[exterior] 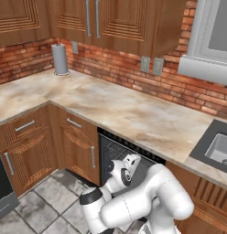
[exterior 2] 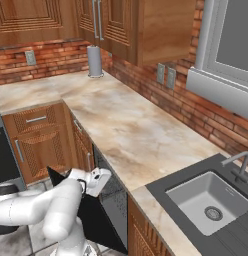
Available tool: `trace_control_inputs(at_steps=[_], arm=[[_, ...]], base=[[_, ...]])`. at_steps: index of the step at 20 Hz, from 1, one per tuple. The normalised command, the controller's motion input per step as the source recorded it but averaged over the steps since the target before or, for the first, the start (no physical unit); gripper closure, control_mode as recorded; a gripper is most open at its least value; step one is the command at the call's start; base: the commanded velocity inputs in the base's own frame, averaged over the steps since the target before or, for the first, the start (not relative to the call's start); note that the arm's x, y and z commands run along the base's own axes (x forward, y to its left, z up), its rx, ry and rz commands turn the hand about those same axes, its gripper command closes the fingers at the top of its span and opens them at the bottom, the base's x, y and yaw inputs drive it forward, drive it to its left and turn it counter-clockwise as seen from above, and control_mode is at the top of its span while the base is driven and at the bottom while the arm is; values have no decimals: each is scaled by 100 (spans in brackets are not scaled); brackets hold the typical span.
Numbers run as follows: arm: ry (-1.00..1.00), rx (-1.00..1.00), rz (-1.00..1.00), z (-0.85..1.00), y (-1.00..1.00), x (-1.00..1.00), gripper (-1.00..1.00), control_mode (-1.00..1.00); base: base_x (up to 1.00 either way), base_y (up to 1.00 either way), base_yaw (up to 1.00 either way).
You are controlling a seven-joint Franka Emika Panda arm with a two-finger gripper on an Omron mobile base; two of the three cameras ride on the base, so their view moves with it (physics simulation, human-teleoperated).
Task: Open the dishwasher door and pull out the top rack.
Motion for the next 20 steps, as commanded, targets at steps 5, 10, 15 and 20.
trace_control_inputs(at_steps=[5, 10, 15, 20], arm=[[0, -18, 0, -34, 0, 17, -100, -100], [0, -26, 0, -21, 3, 16, -100, -100], [0, -29, 0, -17, 10, 16, -100, -100], [4, -30, 1, -31, 14, 27, -100, -100]], base=[[0, 0, 0], [0, 0, 0], [0, 0, 0], [0, 0, 0]])
